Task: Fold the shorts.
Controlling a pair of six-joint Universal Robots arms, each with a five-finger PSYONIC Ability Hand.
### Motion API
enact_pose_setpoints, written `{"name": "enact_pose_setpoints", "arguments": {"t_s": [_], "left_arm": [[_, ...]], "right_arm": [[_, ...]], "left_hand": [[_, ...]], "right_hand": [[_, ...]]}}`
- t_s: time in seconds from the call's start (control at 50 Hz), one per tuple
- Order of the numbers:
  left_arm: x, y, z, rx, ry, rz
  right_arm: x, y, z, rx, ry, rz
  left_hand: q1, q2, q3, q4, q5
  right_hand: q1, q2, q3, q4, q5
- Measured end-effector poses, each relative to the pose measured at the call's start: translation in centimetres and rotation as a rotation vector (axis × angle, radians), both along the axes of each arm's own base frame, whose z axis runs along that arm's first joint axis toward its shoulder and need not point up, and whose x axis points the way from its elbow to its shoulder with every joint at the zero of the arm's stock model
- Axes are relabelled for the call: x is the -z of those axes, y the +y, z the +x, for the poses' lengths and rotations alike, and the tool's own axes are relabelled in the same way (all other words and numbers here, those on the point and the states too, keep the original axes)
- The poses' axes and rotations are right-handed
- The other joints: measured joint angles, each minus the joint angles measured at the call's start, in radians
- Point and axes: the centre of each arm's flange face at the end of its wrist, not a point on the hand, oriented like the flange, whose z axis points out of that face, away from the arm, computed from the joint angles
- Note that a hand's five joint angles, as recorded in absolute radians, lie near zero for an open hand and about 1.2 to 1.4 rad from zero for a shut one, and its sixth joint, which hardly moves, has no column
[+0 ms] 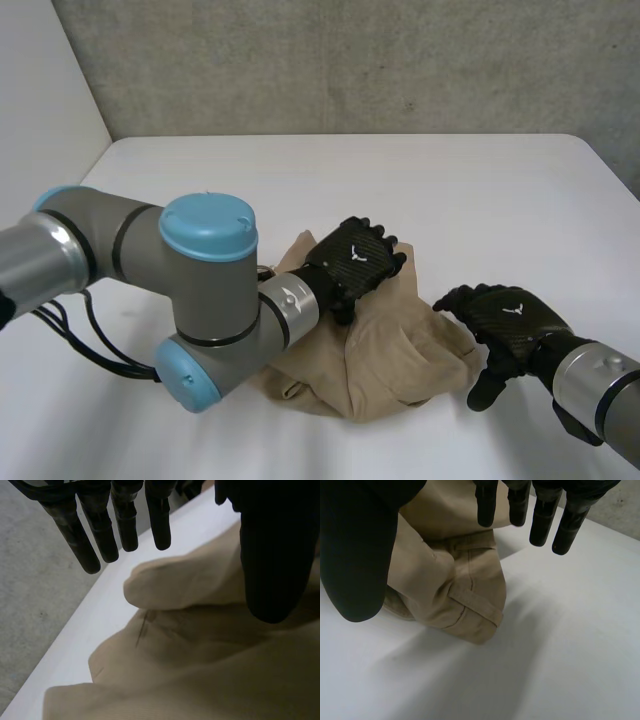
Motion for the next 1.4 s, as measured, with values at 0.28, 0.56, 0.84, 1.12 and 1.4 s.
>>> {"name": "enact_pose_setpoints", "arguments": {"t_s": [0.28,0.56,0.84,1.12,1.4], "left_arm": [[1.7,-0.6,-0.8,0.011,-0.043,-0.026],[-5.4,-1.8,0.5,-0.216,0.066,-0.21],[-20.9,3.2,7.3,-0.403,0.312,-0.441],[-31.7,11.5,16.0,-0.529,0.515,-0.577],[-25.3,7.4,13.1,-0.535,0.239,-0.389]], "right_arm": [[2.5,-1.5,0.4,0.003,0.001,0.0],[-1.9,-2.6,2.1,-0.038,-0.057,-0.196],[-18.1,-1.2,0.9,0.04,-0.201,-0.672],[-29.7,4.8,-0.8,0.048,-0.241,-0.877],[-24.2,0.2,1.2,-0.021,-0.031,-0.644]], "left_hand": [[0.556,0.567,0.544,0.554,0.553],[0.714,0.808,0.797,0.808,0.764],[0.714,0.811,0.798,0.812,0.764],[0.714,0.812,0.801,0.813,0.764],[0.714,0.812,0.802,0.813,0.764]], "right_hand": [[0.694,0.885,0.845,0.835,0.799],[0.744,0.971,0.954,0.952,0.903],[0.745,0.971,0.954,0.953,0.903],[0.77,0.971,0.954,0.953,0.907],[0.77,0.971,0.954,0.953,0.91]]}}
